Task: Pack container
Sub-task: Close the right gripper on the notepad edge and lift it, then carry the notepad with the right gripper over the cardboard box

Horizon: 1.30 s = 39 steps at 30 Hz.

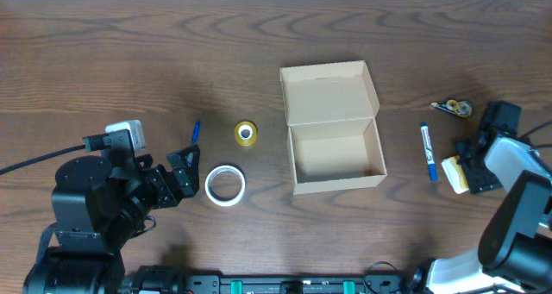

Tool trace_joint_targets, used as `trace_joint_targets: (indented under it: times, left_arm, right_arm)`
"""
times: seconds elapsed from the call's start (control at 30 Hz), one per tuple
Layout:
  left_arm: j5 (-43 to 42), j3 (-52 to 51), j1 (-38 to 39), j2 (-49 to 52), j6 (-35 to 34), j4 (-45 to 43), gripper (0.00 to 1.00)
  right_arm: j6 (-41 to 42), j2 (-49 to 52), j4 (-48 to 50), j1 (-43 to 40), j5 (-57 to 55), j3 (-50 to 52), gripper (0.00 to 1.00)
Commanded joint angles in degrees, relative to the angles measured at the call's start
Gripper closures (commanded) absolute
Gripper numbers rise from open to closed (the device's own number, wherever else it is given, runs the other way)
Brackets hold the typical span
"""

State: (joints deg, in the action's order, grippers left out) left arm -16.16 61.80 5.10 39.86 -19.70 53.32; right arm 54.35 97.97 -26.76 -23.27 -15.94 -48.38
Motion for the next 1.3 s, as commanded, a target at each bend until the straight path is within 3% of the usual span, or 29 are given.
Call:
trace_joint_targets:
  times: [0.0,0.27,0.87,1.27]
  left_arm:
    - [-0.42,1.38,0.17,-0.22,-0.52,-0.24,0.04]
    - [-0.39,1.38,0.17,-0.22,-0.50,0.11,0.05]
    - [-0.37,1.38,0.17,-0.20,-0.48,-0.11,0.04]
    - [0.09,1.38,0.17,-0.20,-0.44,0.44,0.05]
  right_arm:
    - [-2.56,3.17,-0.70,2.51,7.26,-0.13,0.28]
    - [-6.88,3.17,-8.59,5.49,7.41,-12.02,0.30]
    - [-16.44,3.17,-15.26,12.83,7.82,-25.94,0.28]
    - [-29.79,2.84,-28.92,20.57,7.61,-41.35,0.29]
